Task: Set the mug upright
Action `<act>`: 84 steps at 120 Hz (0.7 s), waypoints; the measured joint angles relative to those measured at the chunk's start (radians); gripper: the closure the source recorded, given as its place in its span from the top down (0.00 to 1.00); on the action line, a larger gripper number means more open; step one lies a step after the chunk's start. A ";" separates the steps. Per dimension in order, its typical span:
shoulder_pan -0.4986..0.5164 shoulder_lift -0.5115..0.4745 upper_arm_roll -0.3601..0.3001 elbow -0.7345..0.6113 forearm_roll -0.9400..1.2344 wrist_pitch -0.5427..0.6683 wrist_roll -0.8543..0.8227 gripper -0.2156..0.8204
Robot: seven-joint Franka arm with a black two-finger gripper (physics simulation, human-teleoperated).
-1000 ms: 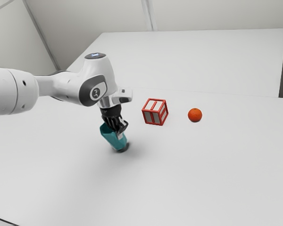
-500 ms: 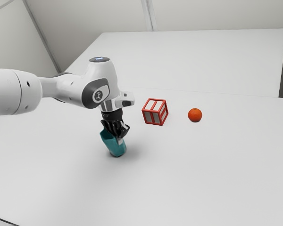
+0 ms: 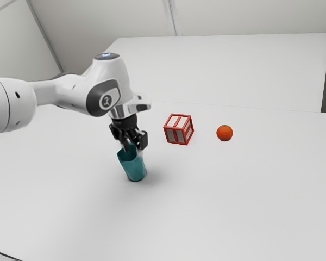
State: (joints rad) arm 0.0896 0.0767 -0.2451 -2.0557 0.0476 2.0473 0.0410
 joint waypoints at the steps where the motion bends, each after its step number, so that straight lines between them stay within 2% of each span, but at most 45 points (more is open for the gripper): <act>1: 0.000 -0.004 0.000 0.000 0.000 -0.001 0.000 0.48; 13: -0.001 -0.033 0.000 0.007 -0.002 -0.019 -0.005 0.52; 20: 0.000 -0.037 0.001 0.022 -0.007 -0.029 -0.008 0.59; 41: 0.009 -0.041 0.000 0.164 -0.004 -0.089 -0.014 0.70; 68: -0.003 -0.068 0.018 0.321 -0.001 -0.214 -0.028 0.76; 84: -0.056 -0.066 0.074 0.412 -0.007 -0.307 -0.037 0.78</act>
State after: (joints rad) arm 0.0338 0.0108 -0.1710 -1.6441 0.0405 1.7399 0.0037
